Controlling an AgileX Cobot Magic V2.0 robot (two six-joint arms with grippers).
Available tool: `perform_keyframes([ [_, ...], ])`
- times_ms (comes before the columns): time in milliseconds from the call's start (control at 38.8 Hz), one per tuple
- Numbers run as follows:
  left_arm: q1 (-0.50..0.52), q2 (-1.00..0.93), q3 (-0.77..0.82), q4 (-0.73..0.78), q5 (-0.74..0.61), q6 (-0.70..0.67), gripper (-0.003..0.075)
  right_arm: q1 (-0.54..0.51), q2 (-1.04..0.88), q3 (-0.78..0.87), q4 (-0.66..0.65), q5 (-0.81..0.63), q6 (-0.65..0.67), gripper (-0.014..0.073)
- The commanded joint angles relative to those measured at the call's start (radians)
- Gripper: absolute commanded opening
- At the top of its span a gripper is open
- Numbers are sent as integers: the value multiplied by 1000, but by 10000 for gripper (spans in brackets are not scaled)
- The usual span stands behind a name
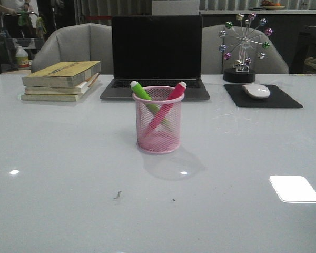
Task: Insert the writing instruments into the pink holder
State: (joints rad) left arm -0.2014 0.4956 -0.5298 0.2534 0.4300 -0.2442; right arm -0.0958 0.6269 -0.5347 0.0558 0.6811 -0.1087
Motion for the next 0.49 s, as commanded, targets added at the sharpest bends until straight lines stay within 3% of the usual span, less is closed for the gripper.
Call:
perform_keyframes([
  [0, 0, 0, -21, -12, -62, -5, 290, -4, -3, -25, -1, -60, -4, 376],
  [180, 0, -2, -5, -23, -69, -5, 290, -4, -3, -25, -1, -60, -4, 376],
  [464, 0, -10, 55, -25, -186, -5, 290, -4, -3, -25, -1, -60, -4, 376],
])
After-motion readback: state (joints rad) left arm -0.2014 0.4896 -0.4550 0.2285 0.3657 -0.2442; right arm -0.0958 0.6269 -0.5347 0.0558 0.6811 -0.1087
